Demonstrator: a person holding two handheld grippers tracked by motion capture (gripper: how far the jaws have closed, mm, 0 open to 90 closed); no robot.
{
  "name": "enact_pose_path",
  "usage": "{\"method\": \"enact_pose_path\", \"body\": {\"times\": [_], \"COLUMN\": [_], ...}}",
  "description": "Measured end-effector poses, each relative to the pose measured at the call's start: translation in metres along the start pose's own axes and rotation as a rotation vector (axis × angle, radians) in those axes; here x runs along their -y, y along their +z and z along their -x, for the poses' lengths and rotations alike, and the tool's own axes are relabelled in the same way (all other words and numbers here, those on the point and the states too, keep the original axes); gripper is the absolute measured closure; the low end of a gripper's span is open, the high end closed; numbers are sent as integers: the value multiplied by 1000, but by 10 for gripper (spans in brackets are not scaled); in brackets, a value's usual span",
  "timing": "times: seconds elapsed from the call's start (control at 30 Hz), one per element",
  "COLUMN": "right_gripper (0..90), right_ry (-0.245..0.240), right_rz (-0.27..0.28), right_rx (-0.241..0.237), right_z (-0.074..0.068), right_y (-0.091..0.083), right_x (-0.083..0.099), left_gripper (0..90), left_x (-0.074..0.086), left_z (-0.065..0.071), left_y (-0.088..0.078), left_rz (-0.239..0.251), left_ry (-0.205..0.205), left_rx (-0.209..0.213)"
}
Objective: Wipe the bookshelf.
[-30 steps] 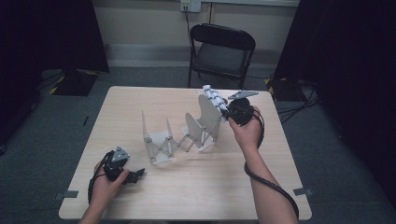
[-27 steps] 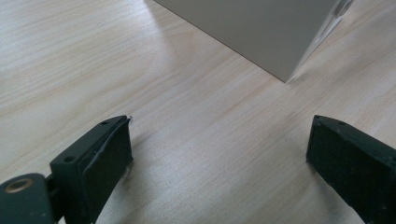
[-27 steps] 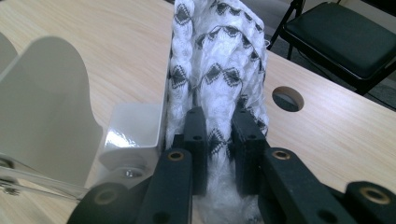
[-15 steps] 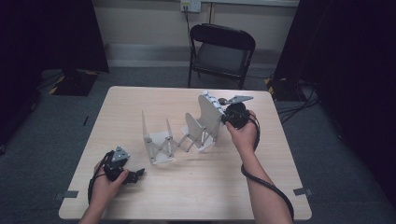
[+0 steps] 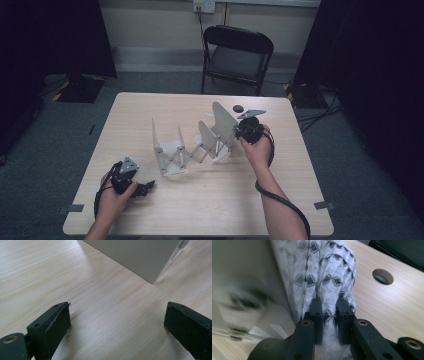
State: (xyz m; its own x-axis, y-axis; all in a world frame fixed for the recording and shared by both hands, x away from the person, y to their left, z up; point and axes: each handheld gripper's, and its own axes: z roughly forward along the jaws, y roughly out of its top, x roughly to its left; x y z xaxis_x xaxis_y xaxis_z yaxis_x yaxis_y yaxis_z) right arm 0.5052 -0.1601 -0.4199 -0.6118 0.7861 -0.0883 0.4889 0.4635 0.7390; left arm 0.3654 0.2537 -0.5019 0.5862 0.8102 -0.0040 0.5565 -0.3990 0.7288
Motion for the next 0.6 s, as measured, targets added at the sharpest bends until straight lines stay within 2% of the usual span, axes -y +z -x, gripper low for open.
{"method": "enact_pose_path", "body": {"times": [0.37,0.43,0.6], "right_gripper": [760,738,672], "right_ry": [14,9,40], "right_rz": [-44,-53,-47], "right_rx": [-14,-10,-3], "right_z": [-2,-3,-2], "right_y": [18,21,20], "right_x": [28,33,42], "left_gripper": [65,65,65], "left_x": [0,0,0], "left_z": [0,0,0], "left_y": [0,0,0], "left_rz": [-1,-1,-2], "left_ry": [2,2,3], "left_rx": [0,0,0]}}
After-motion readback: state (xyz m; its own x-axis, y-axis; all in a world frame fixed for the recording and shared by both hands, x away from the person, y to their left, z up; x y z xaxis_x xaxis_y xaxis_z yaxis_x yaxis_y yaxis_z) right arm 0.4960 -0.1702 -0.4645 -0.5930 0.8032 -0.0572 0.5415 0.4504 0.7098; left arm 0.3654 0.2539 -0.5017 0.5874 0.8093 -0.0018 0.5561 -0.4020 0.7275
